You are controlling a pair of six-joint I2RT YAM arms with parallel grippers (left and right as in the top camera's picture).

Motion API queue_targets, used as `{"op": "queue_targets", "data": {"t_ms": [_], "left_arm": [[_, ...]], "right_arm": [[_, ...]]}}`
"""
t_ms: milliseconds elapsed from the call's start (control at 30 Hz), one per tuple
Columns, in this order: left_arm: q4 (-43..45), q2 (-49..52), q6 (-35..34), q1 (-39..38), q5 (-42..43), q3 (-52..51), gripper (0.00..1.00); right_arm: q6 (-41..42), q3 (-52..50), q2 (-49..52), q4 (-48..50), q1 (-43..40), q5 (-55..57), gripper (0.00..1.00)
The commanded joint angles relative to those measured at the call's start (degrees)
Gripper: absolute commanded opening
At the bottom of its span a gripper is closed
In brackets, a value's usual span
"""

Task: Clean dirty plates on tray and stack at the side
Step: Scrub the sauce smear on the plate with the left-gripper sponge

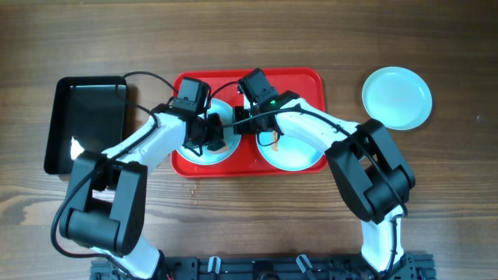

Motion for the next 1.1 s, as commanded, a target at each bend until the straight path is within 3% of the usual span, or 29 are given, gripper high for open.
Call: {"op": "queue_targets", "data": {"t_ms": [0,667,900,1067], "left_arm": [[-3.37,1.77,-0.5,0.46,-9.51,-1.03,0.04],[-7.52,1.44,-1.55,9.27,-10.71,-0.7,0.04],[-6.58,-4.2,-1.33,9.27,0.9,0.02,0.04],[-2.64,-6.99,-1.36,9.25,4.26,0.02,0.04]], "right_arm": [[1.29,-0.28,0.76,-1.38,0.31,3.54,0.04],[1.29,-0.28,0.76,-1.31,0.33,3.52,0.04],[1.29,-0.28,0.76,-1.14,0.33,3.54,0.04],[1.7,-0.28,0.76,-0.9,0.33,3.54,0.04]]}}
